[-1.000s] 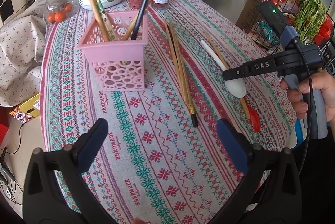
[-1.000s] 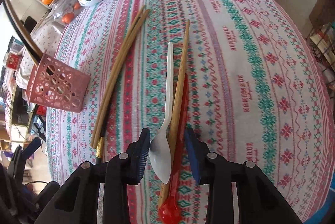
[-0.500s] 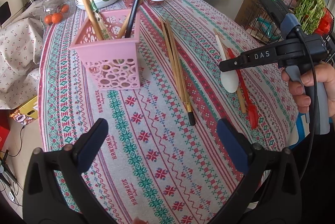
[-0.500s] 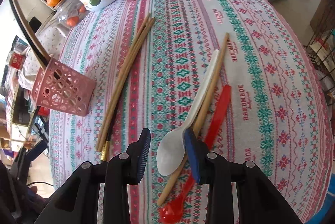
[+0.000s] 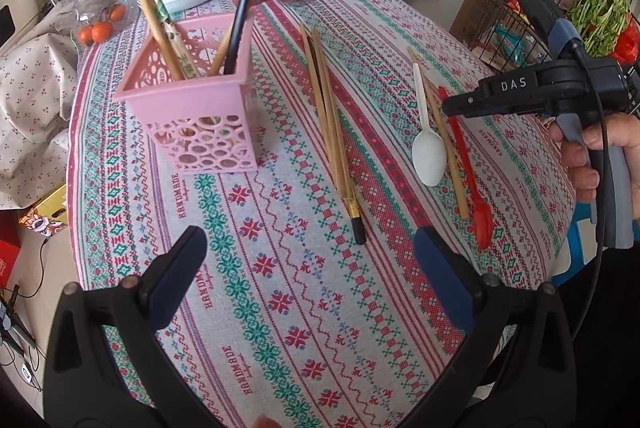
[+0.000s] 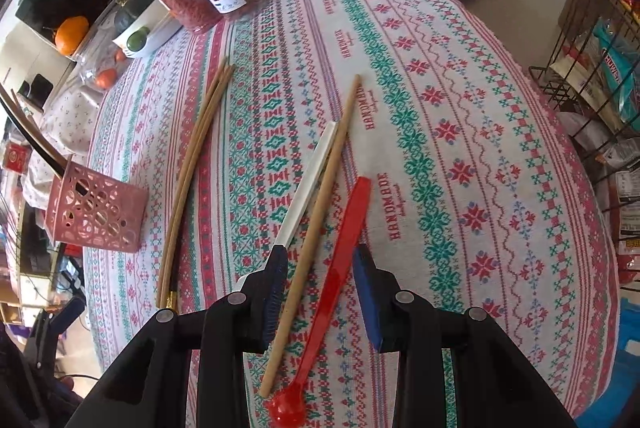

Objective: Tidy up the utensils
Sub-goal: 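Lift the red spoon with the right tool while the left tool grasps the white spoon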

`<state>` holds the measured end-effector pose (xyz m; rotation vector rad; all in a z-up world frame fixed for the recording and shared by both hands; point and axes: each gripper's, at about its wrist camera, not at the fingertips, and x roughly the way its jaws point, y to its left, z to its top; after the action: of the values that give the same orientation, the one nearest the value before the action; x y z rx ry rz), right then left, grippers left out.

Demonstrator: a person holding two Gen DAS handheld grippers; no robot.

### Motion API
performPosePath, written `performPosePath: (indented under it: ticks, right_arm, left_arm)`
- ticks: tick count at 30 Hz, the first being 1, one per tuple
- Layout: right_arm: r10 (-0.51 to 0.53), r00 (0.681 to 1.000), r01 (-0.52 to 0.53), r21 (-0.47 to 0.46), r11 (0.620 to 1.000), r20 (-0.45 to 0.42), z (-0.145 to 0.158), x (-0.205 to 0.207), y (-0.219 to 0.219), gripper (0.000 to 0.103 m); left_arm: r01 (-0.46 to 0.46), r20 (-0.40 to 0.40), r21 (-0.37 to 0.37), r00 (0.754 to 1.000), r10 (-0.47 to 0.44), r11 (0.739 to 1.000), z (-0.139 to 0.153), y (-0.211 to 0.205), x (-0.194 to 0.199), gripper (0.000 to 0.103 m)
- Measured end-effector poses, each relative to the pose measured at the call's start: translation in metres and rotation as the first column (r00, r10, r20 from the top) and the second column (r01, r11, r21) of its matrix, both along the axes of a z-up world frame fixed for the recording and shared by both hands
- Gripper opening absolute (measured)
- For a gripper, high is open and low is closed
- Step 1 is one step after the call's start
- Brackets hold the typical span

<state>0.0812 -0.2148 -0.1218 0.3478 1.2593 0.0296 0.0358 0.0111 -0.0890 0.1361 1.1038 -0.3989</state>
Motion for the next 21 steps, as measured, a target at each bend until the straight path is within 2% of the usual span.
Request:
performPosePath:
  ticks: [3, 8, 10, 12, 14, 16, 19, 21]
  right_arm:
    - [-0.008, 1.000, 0.007, -0.023, 1.000, -0.019, -0.006, 0.004, -0.004, 0.034]
    - [-0.007, 1.000, 0.005, -0.135, 0.991, -0.014, -0.011, 0.009, 0.003, 0.032]
    - [0.007, 1.000, -0.009, -0.164, 0.986, -0.010, -0.011, 0.010, 0.009, 0.031]
    - [0.038, 0.999, -0.040, -0.231, 0.972, -0.015, -0.012, 0.011, 0.019, 0.030]
    - [0.085, 0.996, -0.084, -0.263, 0.961, -0.008, -0.013, 0.011, 0.027, 0.015]
    - [0.096, 0.995, -0.095, -0.245, 0.965, -0.009, -0.013, 0.011, 0.028, 0.011]
    - [0.060, 0.998, -0.060, -0.161, 0.985, -0.005, -0.011, 0.009, 0.011, 0.011]
    - [0.036, 0.999, -0.033, -0.122, 0.992, 0.019, -0.003, 0.003, -0.003, 0.011]
  left_arm:
    - [0.004, -0.031, 0.014, 1.000, -0.004, 1.000, -0.003, -0.006, 0.001, 0.103]
    - [0.011, -0.046, 0.037, 0.999, -0.009, 0.999, -0.004, -0.014, -0.002, 0.103]
    - [0.007, -0.043, 0.043, 0.999, -0.005, 0.999, -0.001, -0.018, -0.004, 0.099]
    - [0.021, -0.045, 0.054, 0.999, -0.019, 0.998, 0.001, -0.023, -0.007, 0.082]
    - [0.038, -0.057, 0.053, 0.998, -0.035, 0.998, 0.001, -0.030, -0.007, 0.075]
    - [0.053, -0.073, 0.039, 0.996, -0.050, 0.998, 0.001, -0.036, -0.007, 0.067]
    - [0.076, -0.074, 0.038, 0.995, -0.073, 0.996, 0.002, -0.050, -0.006, 0.058]
    - [0.098, -0.072, 0.054, 0.993, -0.094, 0.994, 0.001, -0.063, -0.004, 0.045]
